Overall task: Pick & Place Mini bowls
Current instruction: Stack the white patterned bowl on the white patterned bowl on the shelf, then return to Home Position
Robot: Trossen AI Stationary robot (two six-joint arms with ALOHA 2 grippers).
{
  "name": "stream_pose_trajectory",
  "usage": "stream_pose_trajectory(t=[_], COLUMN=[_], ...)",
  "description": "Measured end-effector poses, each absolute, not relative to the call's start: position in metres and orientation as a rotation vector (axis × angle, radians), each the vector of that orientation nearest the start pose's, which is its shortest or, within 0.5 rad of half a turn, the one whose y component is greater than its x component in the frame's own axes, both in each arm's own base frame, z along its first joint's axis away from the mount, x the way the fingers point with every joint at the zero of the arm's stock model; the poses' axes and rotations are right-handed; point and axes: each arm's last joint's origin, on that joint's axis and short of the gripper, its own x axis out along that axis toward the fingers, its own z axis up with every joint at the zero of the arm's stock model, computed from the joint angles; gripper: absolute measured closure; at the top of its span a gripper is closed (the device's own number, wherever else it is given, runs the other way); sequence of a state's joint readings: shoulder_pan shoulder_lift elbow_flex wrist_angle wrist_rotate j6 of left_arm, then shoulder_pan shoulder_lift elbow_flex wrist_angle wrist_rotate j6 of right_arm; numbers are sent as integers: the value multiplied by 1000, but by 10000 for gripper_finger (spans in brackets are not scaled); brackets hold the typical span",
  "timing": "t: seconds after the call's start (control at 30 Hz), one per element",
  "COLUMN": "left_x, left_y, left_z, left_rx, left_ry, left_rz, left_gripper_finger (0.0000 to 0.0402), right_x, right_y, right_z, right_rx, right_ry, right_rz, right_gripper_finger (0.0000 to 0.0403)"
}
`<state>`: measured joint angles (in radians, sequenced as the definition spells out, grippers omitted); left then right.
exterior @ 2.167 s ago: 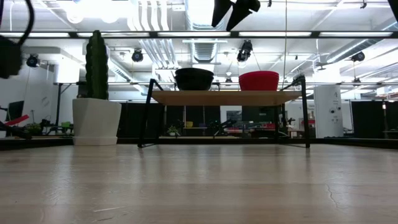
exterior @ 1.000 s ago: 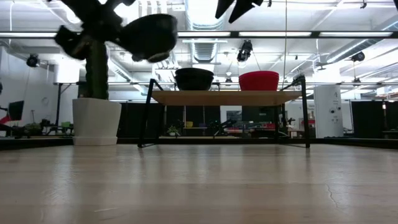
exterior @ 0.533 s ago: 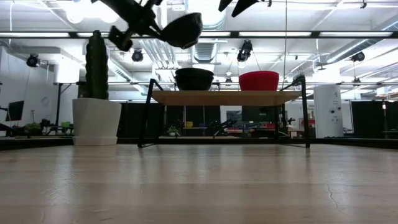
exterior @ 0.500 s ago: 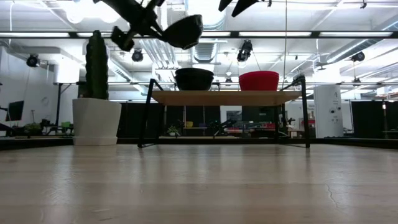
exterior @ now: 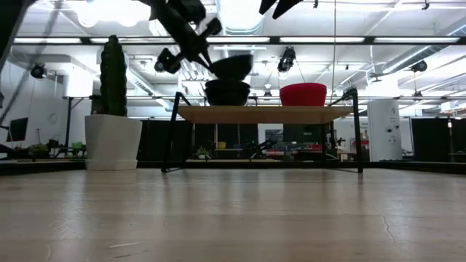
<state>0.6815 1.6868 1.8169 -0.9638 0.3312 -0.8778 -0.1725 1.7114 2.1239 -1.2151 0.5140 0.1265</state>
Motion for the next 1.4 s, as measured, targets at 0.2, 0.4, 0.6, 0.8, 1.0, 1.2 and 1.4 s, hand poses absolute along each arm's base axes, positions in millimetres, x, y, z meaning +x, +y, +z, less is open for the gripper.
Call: stream_pose_trajectory(t=[0.2, 0.4, 0.6, 0.8, 1.0, 1.2, 1.4], left_x=[282, 283, 287, 289, 290, 289, 280], left_y=[219, 219, 221, 223, 223, 220, 213], left_z=[382, 375, 369, 363, 363, 366, 382], left_rx=[-1197, -1210, -1223, -1224, -1212, -1194, -1167], left_ry=[645, 690, 708, 728, 733, 731, 676], left_rz=[725, 752, 769, 787, 780, 761, 739], left_gripper_finger=[401, 401, 398, 391, 383, 330, 278], right_x=[310, 306, 304, 304, 304, 304, 301], right_y=[-72, -75, -79, -81, -80, -80, -80], right_z=[453, 456, 456, 456, 456, 456, 448], right_rx=[-28, -46, -58, -60, -40, -36, -54], right_ry=[774, 773, 779, 783, 784, 784, 865], right_rz=[-705, -706, -712, -714, -674, -669, -661], right_gripper_finger=[78, 78, 78, 78, 78, 78, 78])
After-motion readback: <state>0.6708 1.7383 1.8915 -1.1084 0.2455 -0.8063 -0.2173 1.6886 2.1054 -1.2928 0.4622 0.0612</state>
